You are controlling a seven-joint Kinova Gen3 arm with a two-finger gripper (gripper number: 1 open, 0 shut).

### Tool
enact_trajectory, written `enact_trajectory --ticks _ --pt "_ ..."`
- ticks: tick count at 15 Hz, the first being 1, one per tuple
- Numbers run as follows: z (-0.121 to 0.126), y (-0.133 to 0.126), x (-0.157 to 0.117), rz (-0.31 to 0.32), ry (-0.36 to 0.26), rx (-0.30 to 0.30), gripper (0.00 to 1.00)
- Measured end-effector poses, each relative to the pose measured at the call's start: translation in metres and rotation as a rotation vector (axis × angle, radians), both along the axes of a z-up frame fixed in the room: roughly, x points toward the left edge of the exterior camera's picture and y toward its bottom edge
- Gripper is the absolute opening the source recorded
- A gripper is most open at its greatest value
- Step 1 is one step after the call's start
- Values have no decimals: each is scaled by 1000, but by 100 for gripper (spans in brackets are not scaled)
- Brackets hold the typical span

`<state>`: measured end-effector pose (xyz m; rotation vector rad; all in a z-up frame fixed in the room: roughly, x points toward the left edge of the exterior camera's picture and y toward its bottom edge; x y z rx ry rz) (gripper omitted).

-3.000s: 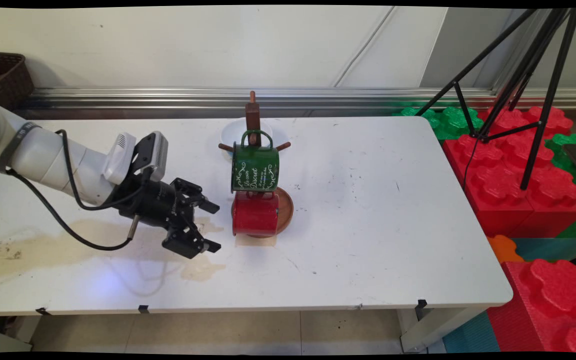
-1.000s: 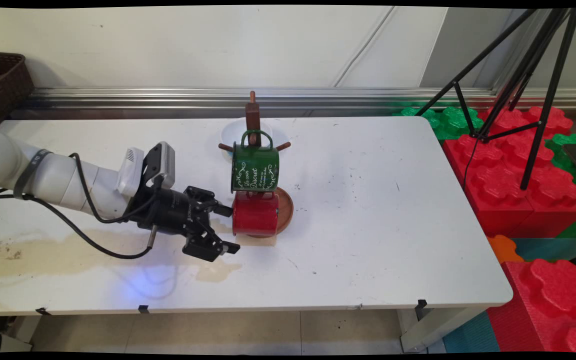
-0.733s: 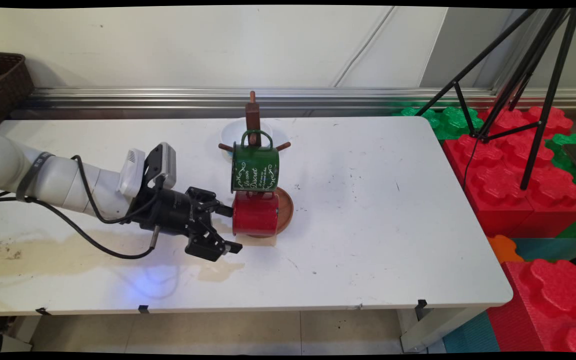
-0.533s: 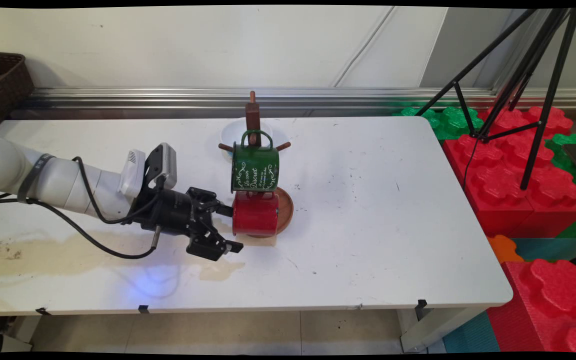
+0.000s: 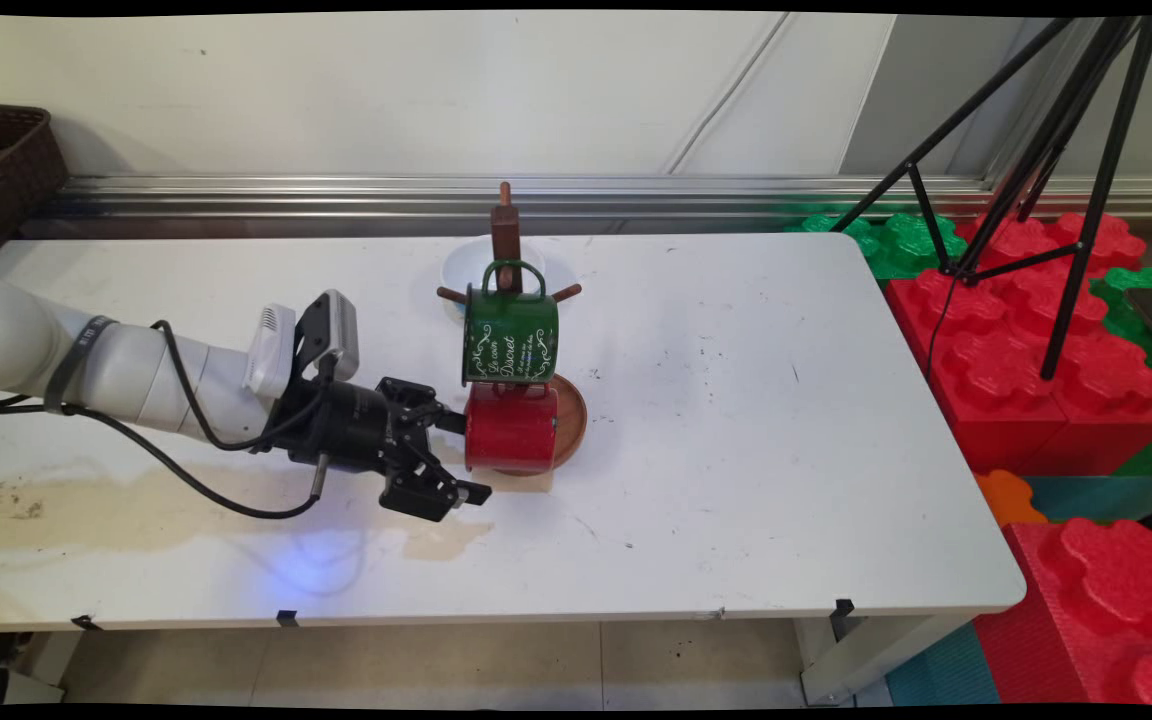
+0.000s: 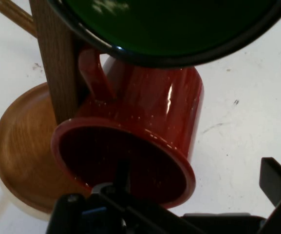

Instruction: Pick up the red mug from the rack, then place the picked object on the table

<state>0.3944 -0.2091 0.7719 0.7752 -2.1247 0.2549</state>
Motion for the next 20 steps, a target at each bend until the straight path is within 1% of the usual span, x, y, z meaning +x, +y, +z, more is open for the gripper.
enact_trajectory --ticks 11,12,20 --pt "-3 -1 -3 8 26 1 100" --pt "-3 -1 -3 9 28 1 0" --pt "-3 0 -5 11 40 9 0"
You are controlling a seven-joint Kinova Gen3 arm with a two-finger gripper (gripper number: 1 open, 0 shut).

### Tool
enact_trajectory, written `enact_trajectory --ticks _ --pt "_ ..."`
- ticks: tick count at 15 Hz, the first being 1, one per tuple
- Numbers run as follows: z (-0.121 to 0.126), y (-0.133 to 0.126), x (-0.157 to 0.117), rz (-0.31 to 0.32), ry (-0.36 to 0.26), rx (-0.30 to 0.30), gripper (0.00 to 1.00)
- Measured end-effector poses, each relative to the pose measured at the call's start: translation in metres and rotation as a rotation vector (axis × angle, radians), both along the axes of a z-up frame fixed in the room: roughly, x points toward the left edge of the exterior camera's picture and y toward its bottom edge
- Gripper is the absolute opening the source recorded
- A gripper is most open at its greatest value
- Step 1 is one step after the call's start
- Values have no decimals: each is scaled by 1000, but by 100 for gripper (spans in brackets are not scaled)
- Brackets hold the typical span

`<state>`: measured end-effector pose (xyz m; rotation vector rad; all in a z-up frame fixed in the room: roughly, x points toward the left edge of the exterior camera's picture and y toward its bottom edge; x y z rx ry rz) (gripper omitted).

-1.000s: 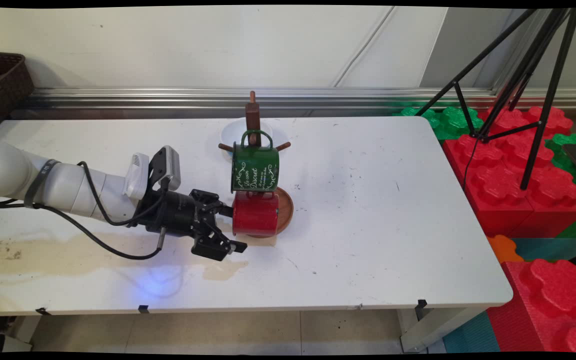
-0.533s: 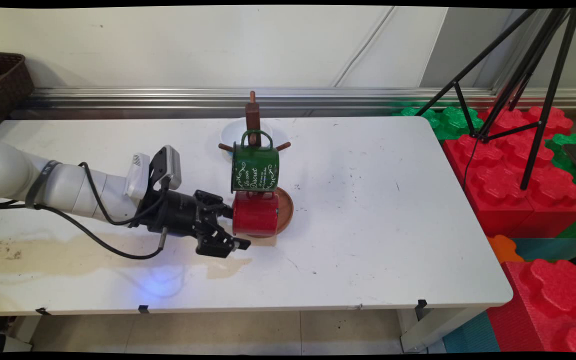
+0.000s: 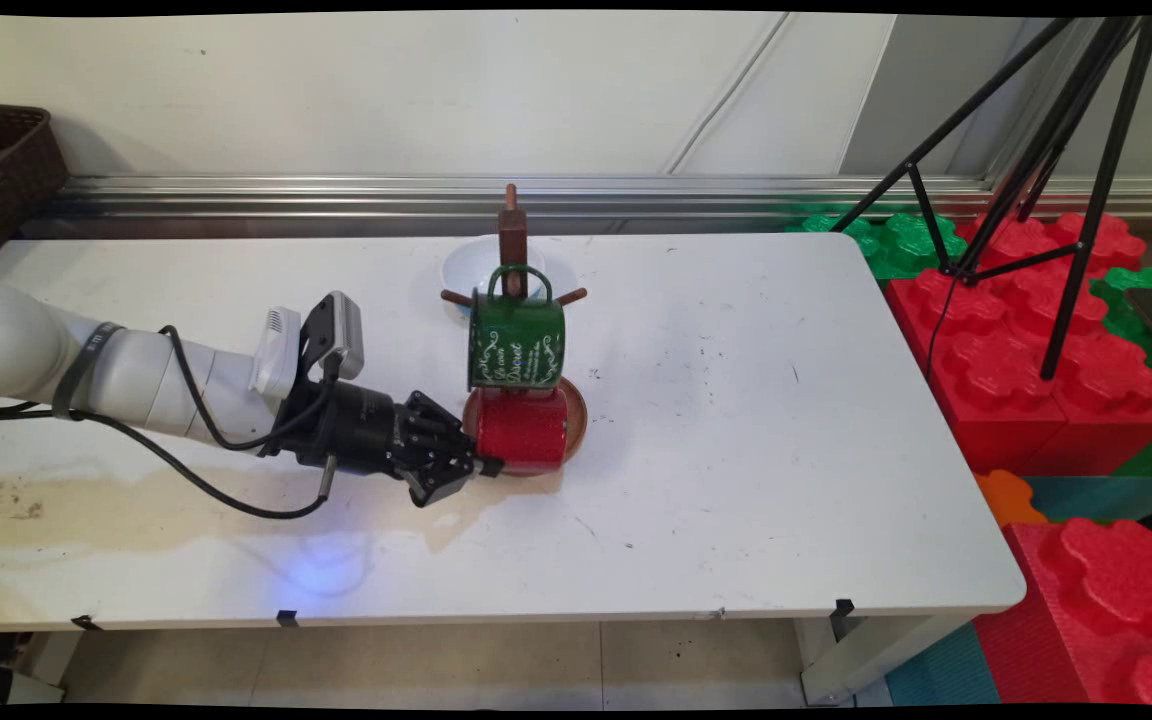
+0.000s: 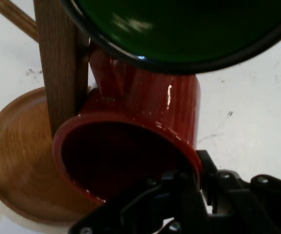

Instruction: Place the picked object on the table

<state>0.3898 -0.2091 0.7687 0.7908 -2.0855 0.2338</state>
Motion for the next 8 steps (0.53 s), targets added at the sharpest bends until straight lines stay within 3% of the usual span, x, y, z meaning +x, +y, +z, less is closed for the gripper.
enact_trajectory --ticks 8 --pt "4 1 1 4 6 11 0"
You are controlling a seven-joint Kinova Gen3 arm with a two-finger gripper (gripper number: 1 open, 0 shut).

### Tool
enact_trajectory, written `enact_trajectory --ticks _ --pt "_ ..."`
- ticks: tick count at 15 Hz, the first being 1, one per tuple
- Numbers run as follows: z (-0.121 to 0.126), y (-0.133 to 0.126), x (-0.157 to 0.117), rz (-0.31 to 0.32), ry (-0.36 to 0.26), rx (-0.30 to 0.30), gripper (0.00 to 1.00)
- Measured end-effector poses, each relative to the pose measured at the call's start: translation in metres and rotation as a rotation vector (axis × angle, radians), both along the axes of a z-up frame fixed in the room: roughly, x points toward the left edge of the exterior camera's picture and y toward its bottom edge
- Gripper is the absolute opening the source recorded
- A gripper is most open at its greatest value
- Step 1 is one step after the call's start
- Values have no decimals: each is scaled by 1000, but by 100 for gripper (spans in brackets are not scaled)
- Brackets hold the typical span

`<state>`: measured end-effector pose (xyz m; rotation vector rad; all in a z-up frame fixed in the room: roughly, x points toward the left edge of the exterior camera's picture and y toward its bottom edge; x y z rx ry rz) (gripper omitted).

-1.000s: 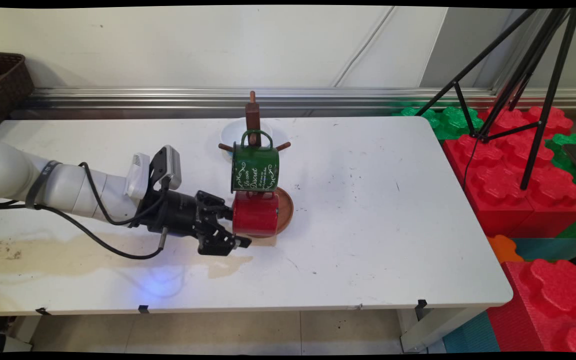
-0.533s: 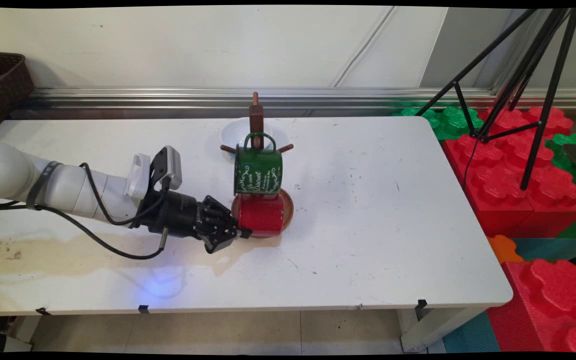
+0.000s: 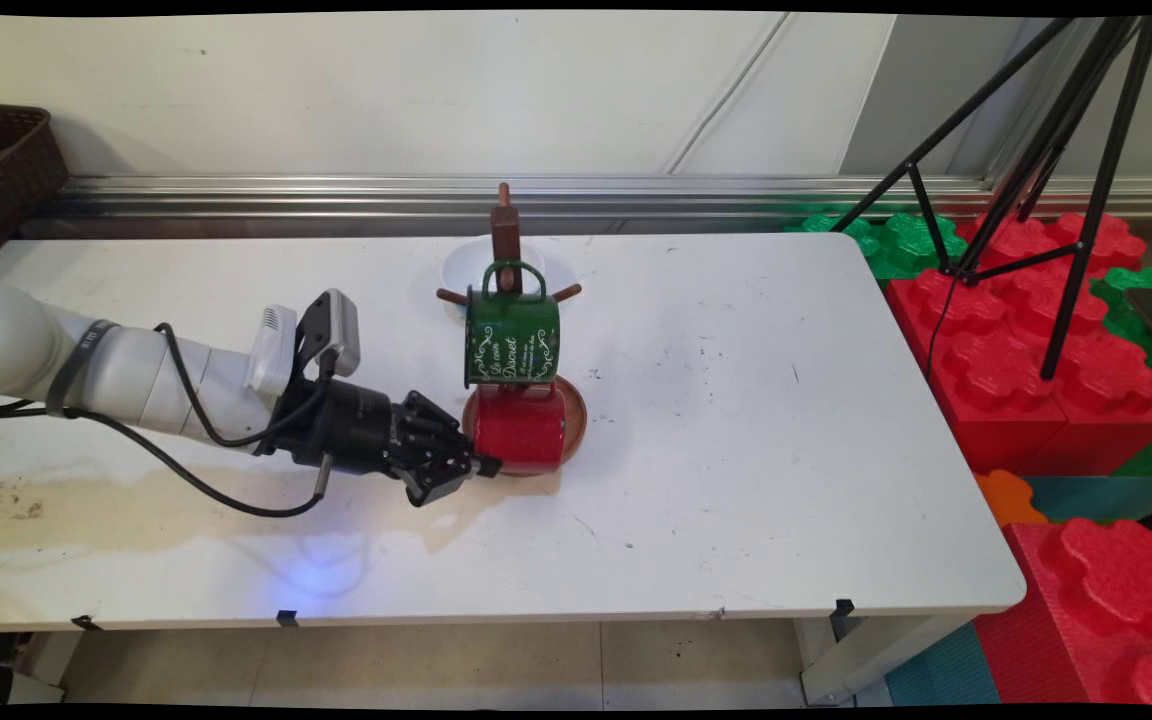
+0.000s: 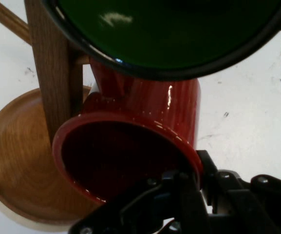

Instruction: Place the picked object on the table

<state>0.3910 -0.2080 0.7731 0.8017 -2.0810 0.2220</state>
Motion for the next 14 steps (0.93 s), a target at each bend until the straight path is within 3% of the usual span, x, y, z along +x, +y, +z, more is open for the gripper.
enact_trajectory --ticks 14 --pt "26 6 -8 -16 33 10 0"
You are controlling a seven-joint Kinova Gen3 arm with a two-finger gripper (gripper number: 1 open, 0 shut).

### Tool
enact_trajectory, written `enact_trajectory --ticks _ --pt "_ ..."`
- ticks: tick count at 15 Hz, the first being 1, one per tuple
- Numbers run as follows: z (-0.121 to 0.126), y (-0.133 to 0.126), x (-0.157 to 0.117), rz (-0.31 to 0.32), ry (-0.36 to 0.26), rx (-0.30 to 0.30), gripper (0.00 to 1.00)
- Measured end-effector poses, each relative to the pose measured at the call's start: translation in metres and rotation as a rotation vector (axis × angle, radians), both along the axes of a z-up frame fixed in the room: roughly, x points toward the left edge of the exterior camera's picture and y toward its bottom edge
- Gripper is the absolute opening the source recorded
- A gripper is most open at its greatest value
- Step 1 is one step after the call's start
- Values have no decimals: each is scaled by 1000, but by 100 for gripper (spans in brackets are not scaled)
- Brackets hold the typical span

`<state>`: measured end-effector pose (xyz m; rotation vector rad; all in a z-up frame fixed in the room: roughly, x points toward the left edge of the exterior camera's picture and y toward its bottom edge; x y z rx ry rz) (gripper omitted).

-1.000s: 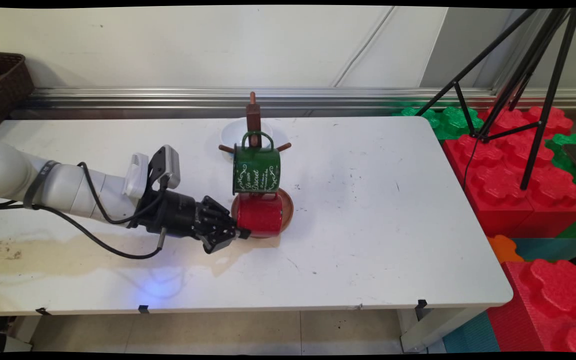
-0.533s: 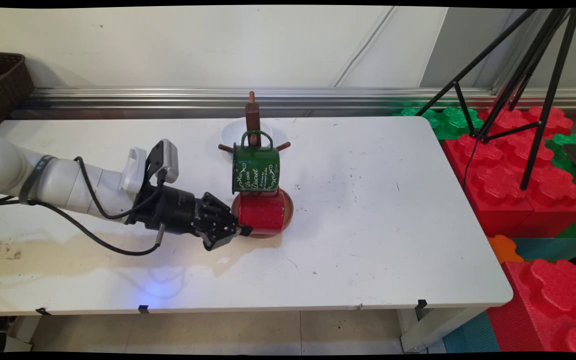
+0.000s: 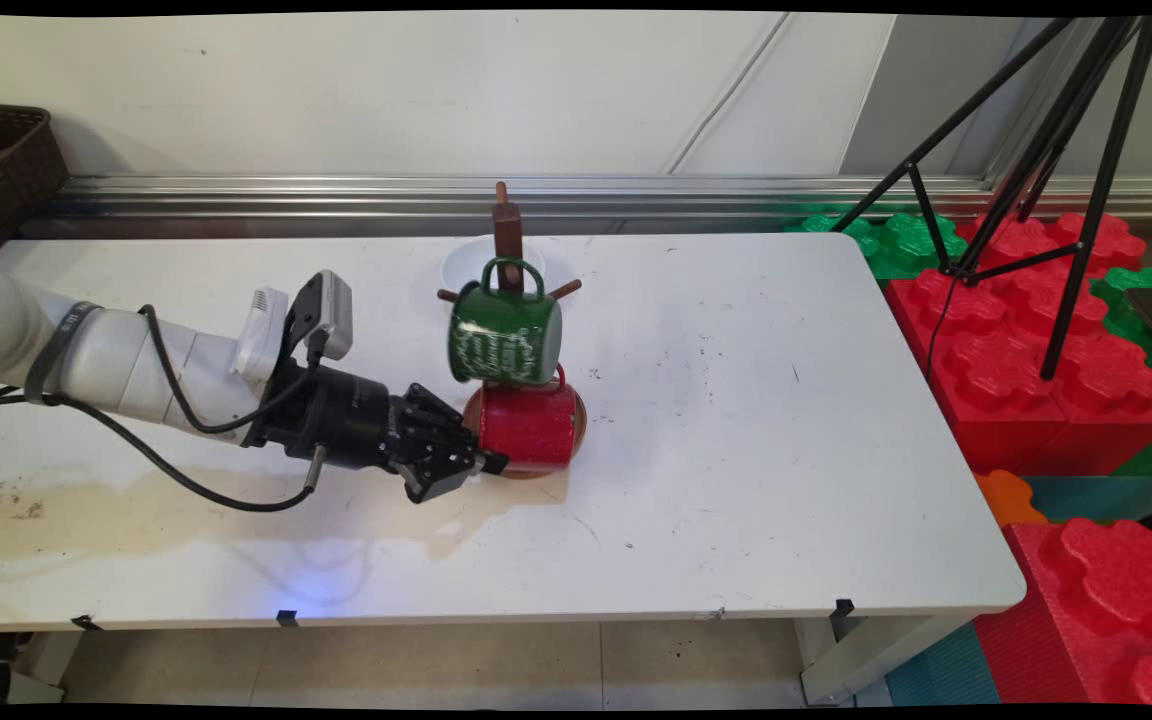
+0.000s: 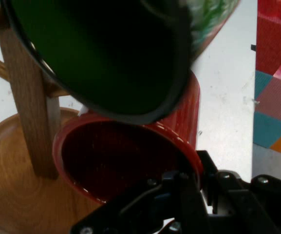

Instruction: Place the picked object on the table

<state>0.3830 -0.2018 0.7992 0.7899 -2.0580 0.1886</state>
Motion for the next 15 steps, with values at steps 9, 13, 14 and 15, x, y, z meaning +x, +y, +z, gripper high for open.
enact_trajectory --ticks 9,13,14,15 --pt "13 13 -2 -23 10 26 0" --pt "16 20 -3 -37 14 40 0" --pt "17 22 -3 -41 14 44 0" --pt "18 25 -4 -46 15 48 0"
